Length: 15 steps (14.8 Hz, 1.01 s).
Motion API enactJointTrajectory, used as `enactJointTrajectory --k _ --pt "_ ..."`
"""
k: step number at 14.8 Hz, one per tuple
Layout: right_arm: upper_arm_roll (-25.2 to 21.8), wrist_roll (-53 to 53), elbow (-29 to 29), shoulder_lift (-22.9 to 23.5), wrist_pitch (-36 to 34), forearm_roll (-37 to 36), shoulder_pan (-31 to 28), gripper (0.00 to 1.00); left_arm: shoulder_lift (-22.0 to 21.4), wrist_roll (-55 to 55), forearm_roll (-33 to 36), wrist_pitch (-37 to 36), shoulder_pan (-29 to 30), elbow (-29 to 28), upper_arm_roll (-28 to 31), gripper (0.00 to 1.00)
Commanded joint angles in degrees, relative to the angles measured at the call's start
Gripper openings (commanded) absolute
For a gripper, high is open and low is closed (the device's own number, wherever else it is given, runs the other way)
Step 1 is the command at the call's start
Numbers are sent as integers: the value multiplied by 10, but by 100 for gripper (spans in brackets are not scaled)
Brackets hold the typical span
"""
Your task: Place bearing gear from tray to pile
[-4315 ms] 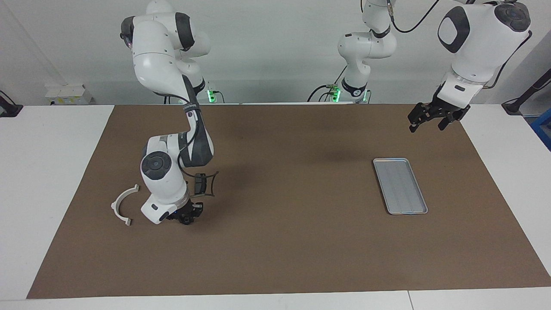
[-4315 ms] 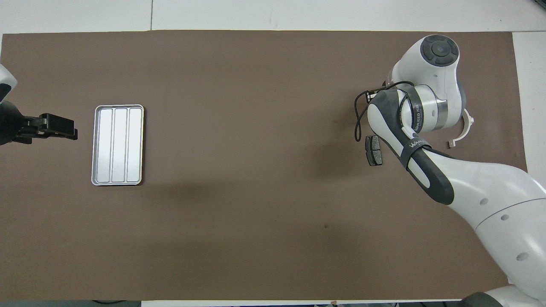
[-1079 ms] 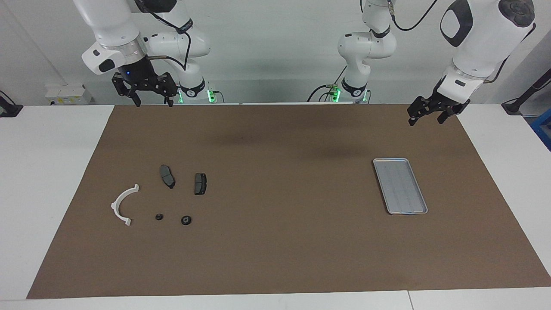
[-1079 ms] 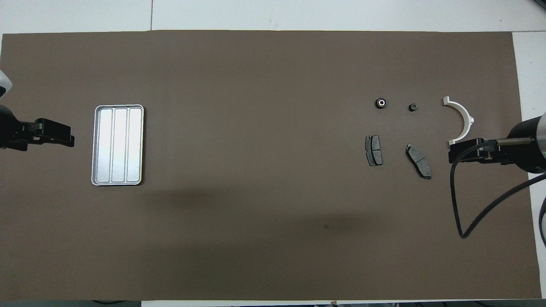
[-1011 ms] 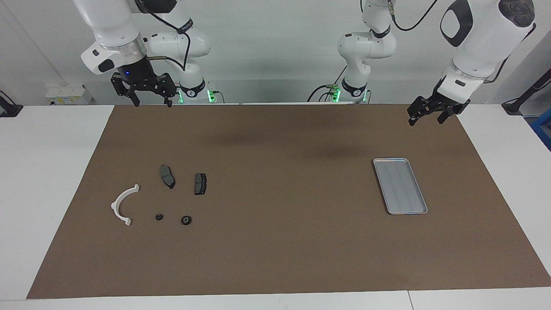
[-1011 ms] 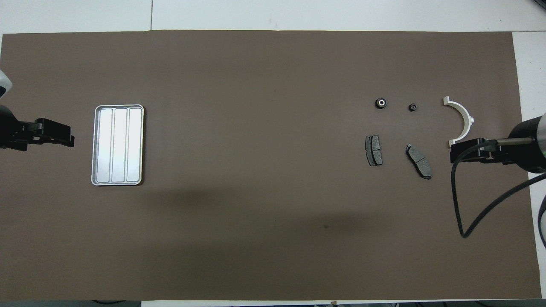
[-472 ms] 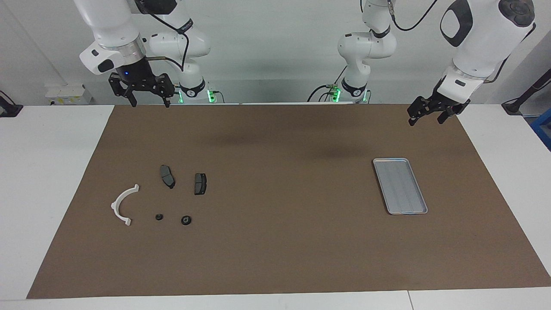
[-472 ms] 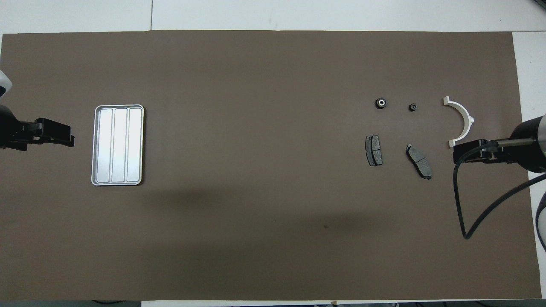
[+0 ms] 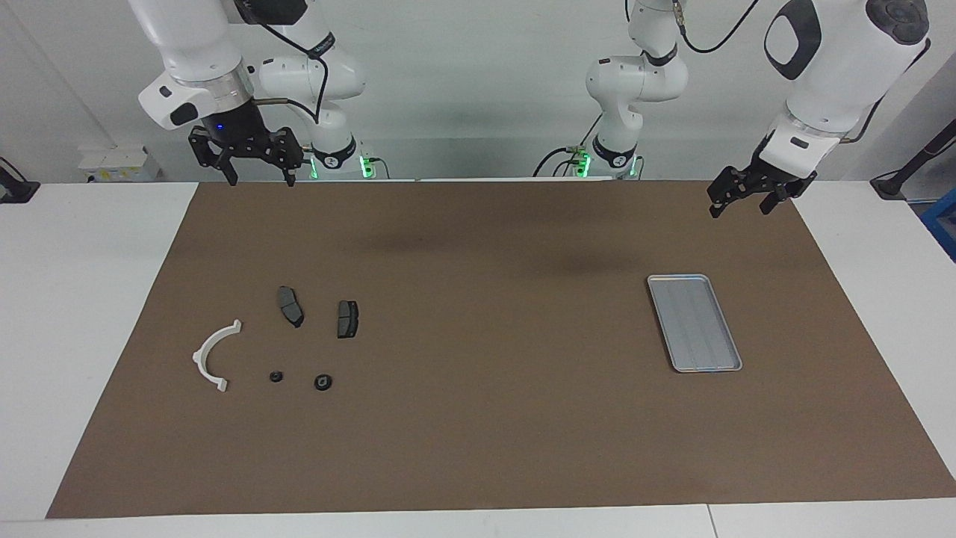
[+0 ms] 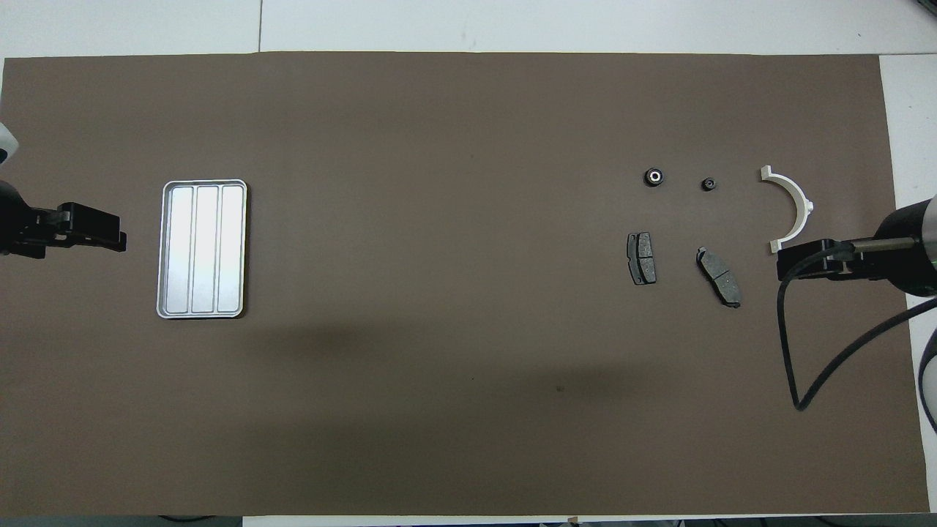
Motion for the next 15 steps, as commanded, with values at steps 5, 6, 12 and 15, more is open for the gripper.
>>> enactJointTrajectory --k 5,6,12,15 --pt "3 -12 11 1 -11 -5 -7 100 -8 3 4 8 -1 -4 2 100" --pt "3 -12 11 1 -11 -5 -6 100 -8 3 4 11 -1 -6 2 100" --pt "3 -12 11 0 -11 -5 -8 100 -15 6 4 11 1 -18 0 100" --pt "3 -11 11 0 -11 -5 -6 100 -15 2 4 14 -1 -18 -3 100"
